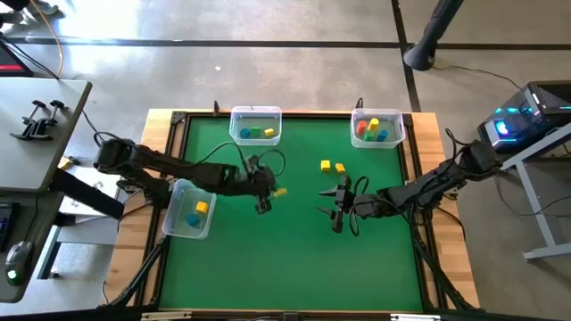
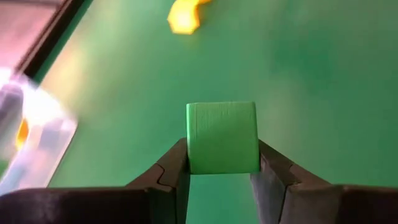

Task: Sort blocks by size
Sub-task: Put the green square block into the bottom transparent bin

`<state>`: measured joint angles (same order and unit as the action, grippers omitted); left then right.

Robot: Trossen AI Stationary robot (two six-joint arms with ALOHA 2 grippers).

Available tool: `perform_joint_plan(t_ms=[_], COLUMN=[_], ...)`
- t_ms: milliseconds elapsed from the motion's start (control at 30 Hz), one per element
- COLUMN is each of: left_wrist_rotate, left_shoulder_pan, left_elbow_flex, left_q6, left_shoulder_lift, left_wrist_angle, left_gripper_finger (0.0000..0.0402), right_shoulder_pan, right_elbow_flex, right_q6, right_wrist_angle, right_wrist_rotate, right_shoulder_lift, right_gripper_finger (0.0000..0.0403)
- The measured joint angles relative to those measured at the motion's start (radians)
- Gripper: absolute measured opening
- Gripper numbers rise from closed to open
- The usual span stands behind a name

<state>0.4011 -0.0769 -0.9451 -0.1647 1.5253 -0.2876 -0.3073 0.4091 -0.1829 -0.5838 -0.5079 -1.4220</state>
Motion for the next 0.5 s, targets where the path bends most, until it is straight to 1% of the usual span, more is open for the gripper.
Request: perform_joint_plan(t_ms=[167,267,400,500], left_wrist_rotate=[0.023,0.047,0.047,0.005], left_shoulder_pan=[-0.137,-0.215,-0.310,-0.379], left_elbow_flex=[-0.177,-0.250,-0.301,-0.307], left_q6=[-0.037,-0.110,-0.308,-0.518], left_shoulder_lift=[0.000,0.000,0.000,0.000], left_wrist_angle=[-0.193,-0.327,-0.561,-0.754], left_gripper_finger=[0.0103,0.0103,0.0103,0.0103], right_shoulder_pan=[0.000,0.000,0.000,0.000], right_elbow_flex=[0.000,0.000,0.000,0.000], right_q6=[0.000,0.000,0.000,0.002], right_wrist_angle=[-0.004,-0.004,-0.004,-0.004], right_wrist_rotate=[0.000,0.000,-0.001,-0.001], right_shoulder_lift=[0.000,0.000,0.000,0.000], right_gripper_finger=[0.0222,0.0222,0.0222,0.0222])
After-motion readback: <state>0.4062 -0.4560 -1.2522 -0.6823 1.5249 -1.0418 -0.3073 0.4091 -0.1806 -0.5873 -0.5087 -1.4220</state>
